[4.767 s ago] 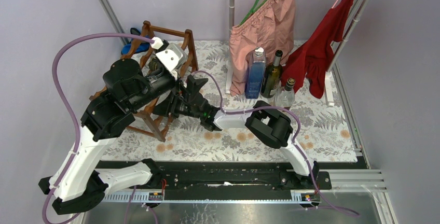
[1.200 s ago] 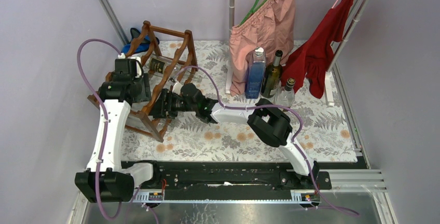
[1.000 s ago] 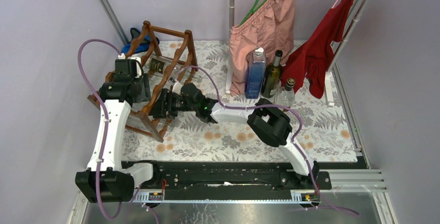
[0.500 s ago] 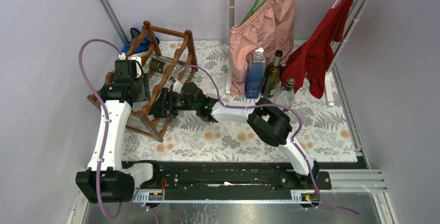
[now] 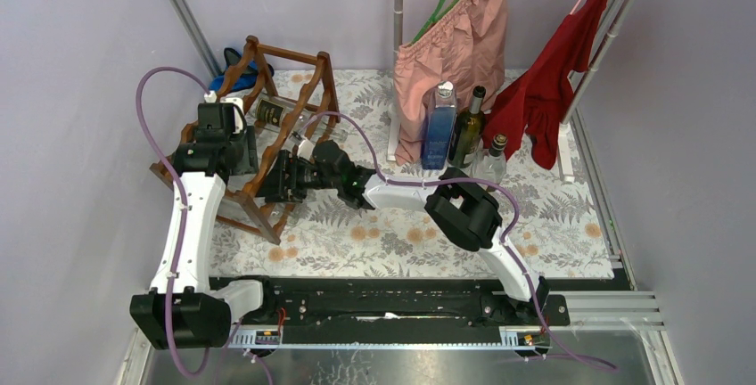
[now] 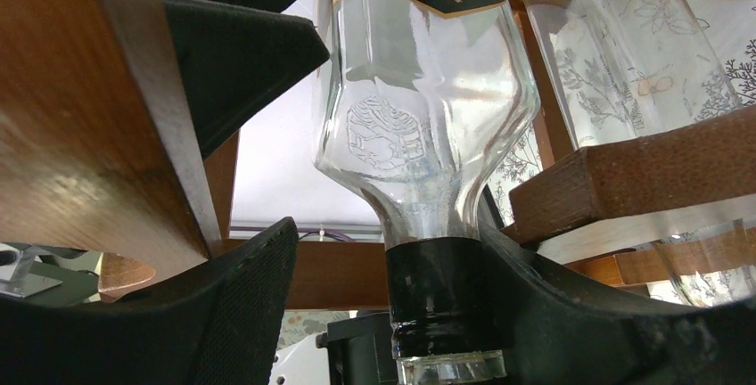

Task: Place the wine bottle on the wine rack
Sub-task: Place the wine bottle in the wine rack.

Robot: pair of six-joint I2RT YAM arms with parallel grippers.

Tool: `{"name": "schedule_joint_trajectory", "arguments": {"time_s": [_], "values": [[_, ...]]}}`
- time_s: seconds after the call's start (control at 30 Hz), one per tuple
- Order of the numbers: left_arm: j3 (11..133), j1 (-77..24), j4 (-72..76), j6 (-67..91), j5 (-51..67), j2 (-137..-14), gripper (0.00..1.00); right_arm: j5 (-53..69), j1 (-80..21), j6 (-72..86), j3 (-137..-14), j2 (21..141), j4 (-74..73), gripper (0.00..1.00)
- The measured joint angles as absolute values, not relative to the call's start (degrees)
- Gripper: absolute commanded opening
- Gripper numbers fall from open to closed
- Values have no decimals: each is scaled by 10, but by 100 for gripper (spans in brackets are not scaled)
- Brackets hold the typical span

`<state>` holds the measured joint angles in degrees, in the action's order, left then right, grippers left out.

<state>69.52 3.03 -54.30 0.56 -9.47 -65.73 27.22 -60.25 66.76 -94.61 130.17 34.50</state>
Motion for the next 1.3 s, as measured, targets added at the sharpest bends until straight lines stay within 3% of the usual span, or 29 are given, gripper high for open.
{"name": "schedule_joint_trajectory", "arguments": {"time_s": [0.33, 0.4, 0.53, 0.6, 0.9, 1.07, 1.13, 1.3], "values": [[695, 30, -540, -2, -95, -660, 61, 282, -599, 672, -946, 1302, 345, 75], [695, 30, -540, -2, -95, -660, 63, 282, -599, 672, -946, 1302, 345, 71], [705, 30, -546, 2, -94, -665, 65, 282, -600, 675, -946, 1302, 343, 51], [727, 29, -561, 12, -86, -675, 65, 282, -601, 679, -947, 1302, 347, 48], [869, 27, -588, 56, -49, -679, 67, 282, -601, 685, -952, 1306, 354, 43], [865, 27, -592, 81, -35, -630, 64, 283, -601, 690, -966, 1319, 354, 59], [844, 27, -593, 96, -29, -610, 61, 289, -601, 694, -971, 1322, 353, 60], [810, 27, -612, 142, -23, -590, 53, 298, -602, 695, -972, 1323, 350, 53]]}}
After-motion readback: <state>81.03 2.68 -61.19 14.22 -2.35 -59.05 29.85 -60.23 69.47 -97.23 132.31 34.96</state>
